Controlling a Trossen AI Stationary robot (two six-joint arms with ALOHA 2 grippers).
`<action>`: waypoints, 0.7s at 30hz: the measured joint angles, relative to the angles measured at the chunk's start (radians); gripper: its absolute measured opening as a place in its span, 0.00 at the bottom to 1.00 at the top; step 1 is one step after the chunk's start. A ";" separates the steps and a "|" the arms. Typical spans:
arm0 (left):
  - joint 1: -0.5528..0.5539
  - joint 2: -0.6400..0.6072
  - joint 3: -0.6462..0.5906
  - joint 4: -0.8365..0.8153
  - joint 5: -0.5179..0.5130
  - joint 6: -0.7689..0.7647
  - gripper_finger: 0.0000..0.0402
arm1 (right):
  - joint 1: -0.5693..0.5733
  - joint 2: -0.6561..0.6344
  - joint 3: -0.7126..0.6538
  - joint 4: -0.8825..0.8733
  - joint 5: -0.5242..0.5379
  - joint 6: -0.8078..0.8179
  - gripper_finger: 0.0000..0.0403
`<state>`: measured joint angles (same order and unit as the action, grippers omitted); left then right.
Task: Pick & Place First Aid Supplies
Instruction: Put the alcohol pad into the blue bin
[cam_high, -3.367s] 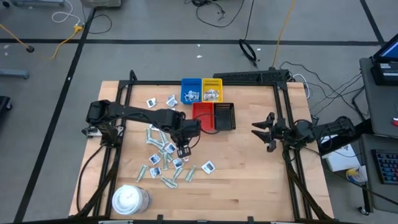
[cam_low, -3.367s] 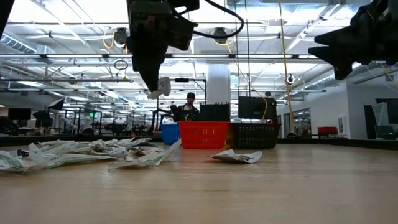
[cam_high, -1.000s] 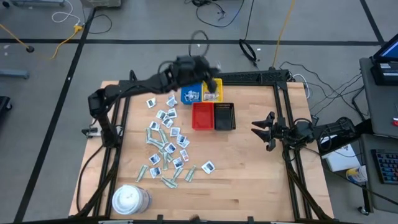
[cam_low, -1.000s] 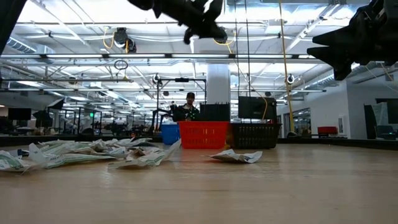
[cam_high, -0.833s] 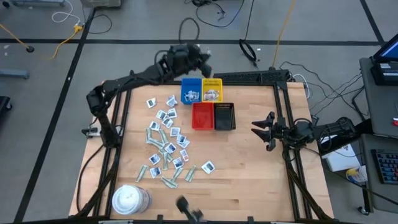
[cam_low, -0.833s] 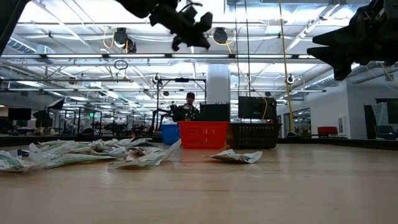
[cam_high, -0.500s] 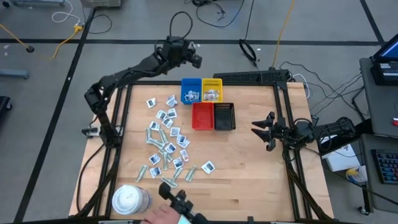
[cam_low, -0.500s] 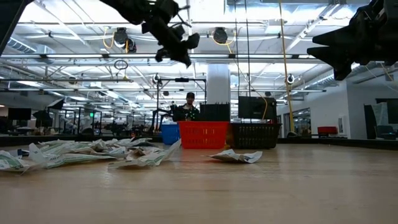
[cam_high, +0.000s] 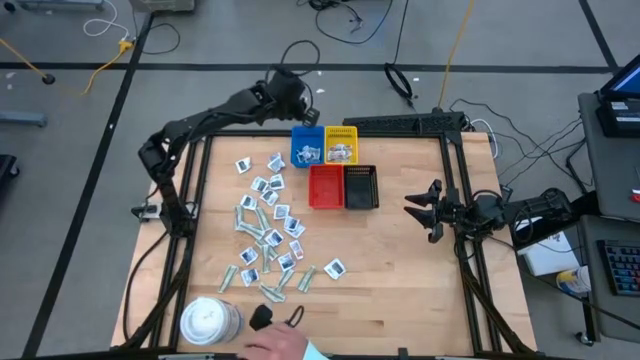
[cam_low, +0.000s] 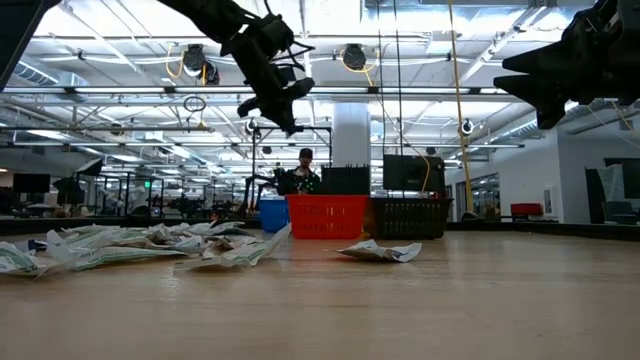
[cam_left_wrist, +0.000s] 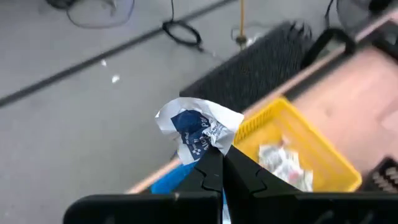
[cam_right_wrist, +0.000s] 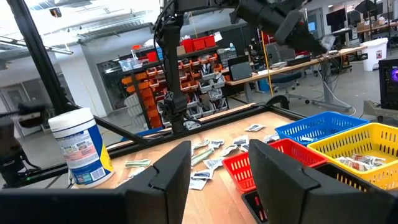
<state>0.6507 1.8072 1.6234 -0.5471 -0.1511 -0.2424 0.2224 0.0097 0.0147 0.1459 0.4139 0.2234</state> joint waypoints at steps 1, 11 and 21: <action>-0.002 0.001 0.000 -0.027 0.010 -0.003 0.00 | 0.000 0.000 0.000 0.000 0.000 0.000 0.39; -0.013 0.070 0.021 -0.184 0.118 -0.024 0.00 | 0.000 0.000 -0.001 0.000 0.001 0.000 0.39; -0.032 0.294 0.238 -0.423 0.128 0.004 0.00 | 0.000 0.000 -0.001 0.000 0.001 0.000 0.39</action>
<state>0.6188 2.1017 1.8614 -0.9696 -0.0233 -0.2385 0.2226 0.0097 0.0139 0.1463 0.4152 0.2237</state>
